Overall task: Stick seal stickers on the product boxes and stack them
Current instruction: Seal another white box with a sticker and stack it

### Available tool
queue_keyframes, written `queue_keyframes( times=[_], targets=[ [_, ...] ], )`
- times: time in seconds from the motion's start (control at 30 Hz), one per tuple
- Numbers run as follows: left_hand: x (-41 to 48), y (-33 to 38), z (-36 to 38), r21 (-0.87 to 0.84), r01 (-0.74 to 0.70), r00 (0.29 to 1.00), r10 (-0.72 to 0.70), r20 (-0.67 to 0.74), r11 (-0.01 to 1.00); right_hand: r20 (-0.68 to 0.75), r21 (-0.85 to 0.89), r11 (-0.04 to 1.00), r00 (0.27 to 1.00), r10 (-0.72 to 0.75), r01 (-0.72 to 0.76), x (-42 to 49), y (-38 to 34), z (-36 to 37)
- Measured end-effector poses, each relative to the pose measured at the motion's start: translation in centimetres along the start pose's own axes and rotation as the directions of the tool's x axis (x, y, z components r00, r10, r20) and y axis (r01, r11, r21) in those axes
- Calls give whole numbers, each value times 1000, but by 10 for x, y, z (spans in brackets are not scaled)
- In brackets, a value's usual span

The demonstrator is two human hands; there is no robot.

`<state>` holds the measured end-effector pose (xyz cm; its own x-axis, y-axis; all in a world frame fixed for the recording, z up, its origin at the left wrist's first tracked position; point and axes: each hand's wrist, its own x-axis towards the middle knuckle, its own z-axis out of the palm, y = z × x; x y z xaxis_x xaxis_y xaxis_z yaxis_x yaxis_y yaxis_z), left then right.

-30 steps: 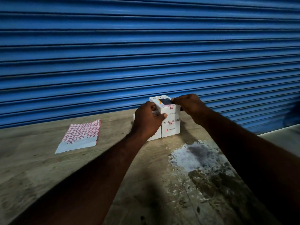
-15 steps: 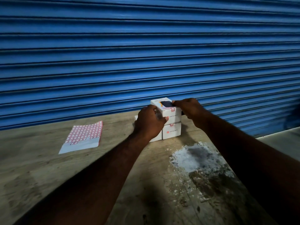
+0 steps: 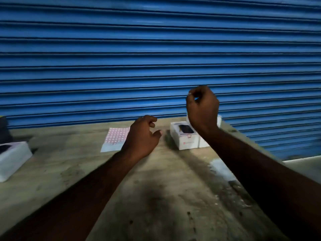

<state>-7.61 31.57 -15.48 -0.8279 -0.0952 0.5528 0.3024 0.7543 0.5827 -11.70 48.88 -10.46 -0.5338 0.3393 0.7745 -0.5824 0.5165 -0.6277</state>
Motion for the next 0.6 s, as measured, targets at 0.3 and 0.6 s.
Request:
queue_keyframes(
  times=[0.3, 0.6],
  targets=[
    [-64, -100, -149, 27, 212, 953, -200, -229, 977, 576, 151, 956, 809, 121, -250, -123, -96, 118],
    [-135, -206, -267, 136, 484, 809, -383, -446, 865, 872, 177, 973, 482, -85, -149, -232, -193, 209]
  ],
)
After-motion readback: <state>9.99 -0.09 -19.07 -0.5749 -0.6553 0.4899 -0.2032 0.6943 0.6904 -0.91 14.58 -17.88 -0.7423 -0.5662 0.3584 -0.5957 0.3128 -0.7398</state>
